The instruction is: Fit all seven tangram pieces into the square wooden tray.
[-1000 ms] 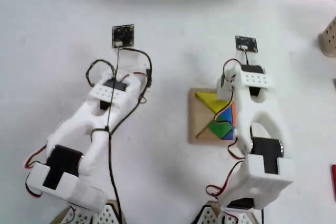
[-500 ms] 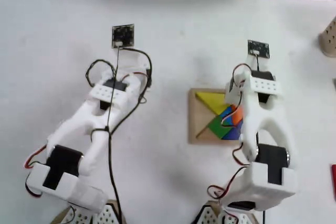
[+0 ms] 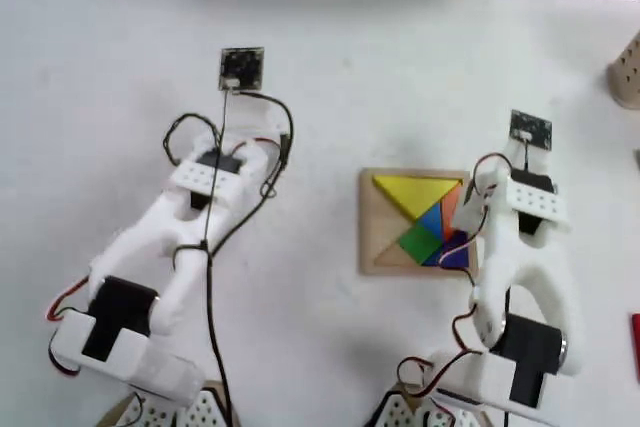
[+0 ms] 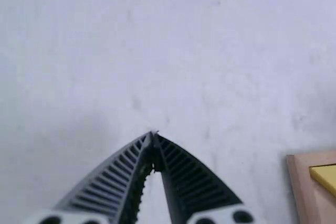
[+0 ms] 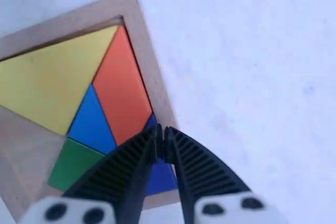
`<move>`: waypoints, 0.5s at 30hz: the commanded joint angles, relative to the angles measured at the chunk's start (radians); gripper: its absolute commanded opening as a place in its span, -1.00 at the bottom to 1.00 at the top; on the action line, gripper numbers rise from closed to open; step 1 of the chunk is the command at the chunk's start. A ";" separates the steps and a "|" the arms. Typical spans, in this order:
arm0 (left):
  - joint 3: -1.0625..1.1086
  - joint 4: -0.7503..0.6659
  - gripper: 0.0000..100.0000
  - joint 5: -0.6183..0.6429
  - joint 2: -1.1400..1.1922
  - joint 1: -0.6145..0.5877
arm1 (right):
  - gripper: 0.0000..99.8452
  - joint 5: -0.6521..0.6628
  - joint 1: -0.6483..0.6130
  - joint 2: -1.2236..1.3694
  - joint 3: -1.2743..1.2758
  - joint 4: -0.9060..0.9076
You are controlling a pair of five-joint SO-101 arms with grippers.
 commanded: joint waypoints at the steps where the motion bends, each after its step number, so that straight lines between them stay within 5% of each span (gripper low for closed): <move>1: 0.008 0.006 -0.95 -0.216 -0.007 0.079 | -0.96 0.032 0.031 -0.091 0.040 -0.015; 8: 0.025 0.020 -0.92 -0.330 -0.008 0.102 | -0.96 0.038 0.050 -0.263 0.178 -0.027; 15: -0.005 0.204 -0.39 -0.184 -0.010 0.074 | -0.96 0.038 0.074 -0.429 0.293 -0.101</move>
